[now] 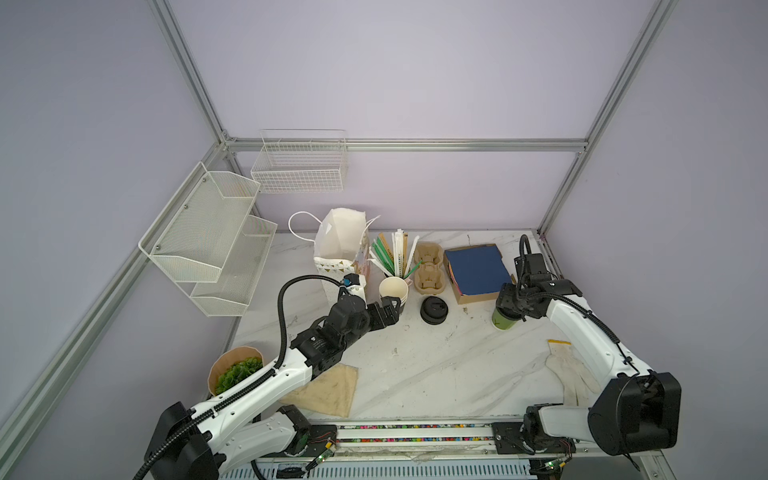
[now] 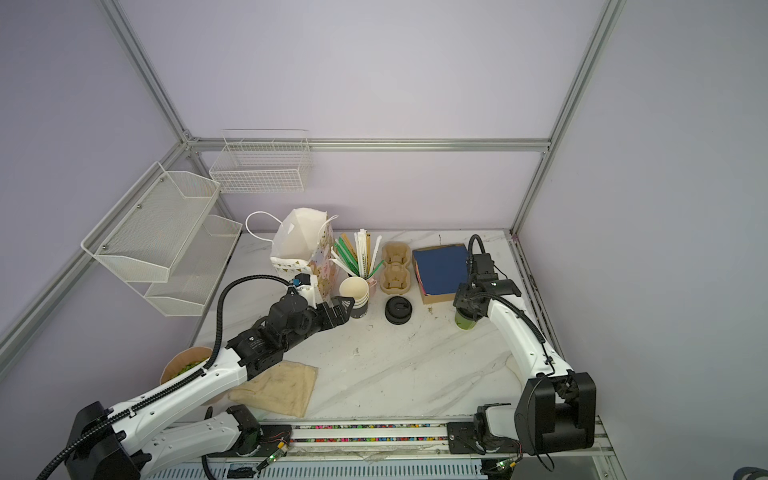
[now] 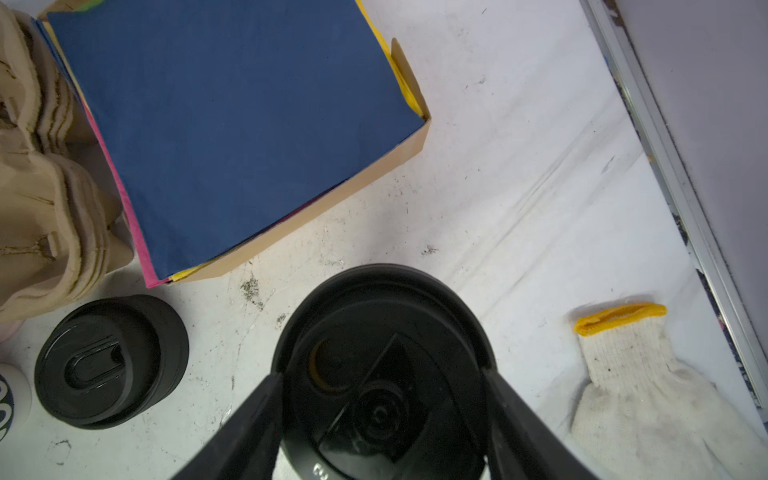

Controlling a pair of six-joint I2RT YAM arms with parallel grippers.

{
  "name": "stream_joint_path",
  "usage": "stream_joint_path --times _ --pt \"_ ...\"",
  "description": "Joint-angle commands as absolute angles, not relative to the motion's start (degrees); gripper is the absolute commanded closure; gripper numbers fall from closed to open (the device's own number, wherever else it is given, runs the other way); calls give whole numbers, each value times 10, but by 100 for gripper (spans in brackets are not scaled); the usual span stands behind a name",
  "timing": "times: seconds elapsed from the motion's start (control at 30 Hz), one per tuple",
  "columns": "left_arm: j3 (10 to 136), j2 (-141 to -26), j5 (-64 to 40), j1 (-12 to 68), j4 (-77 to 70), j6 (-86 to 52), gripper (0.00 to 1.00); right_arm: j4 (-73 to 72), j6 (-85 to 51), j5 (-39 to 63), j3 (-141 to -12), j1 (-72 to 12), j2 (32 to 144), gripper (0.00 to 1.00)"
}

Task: Pack a coffee takeout order
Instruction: Place the coffee cup at the middle-right of the table.

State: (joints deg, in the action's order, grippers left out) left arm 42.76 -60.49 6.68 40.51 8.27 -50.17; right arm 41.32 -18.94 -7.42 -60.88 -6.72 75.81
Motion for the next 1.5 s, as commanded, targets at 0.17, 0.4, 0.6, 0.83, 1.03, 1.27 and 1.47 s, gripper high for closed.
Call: stream_joint_path --times 0.17,0.4,0.6,0.83,1.03,1.27,1.47 --pt "449 -596 60 402 61 -506 0 404 -179 -71 -609 -59 769 28" --pt "439 -600 55 401 49 -513 0 395 -177 -58 -593 -59 763 26" --pt "439 -604 49 402 50 -517 0 391 -176 -49 -585 -59 756 25" --pt "443 -597 55 402 57 -512 0 389 -175 -39 -581 -59 749 23" --pt "445 -599 56 402 55 -512 0 387 -174 -32 -580 -59 741 19" --pt "457 -603 58 402 63 -504 0 389 -174 -32 -589 -59 735 16" --pt "468 -607 61 402 70 -499 0 400 -177 -23 -613 -59 745 11"
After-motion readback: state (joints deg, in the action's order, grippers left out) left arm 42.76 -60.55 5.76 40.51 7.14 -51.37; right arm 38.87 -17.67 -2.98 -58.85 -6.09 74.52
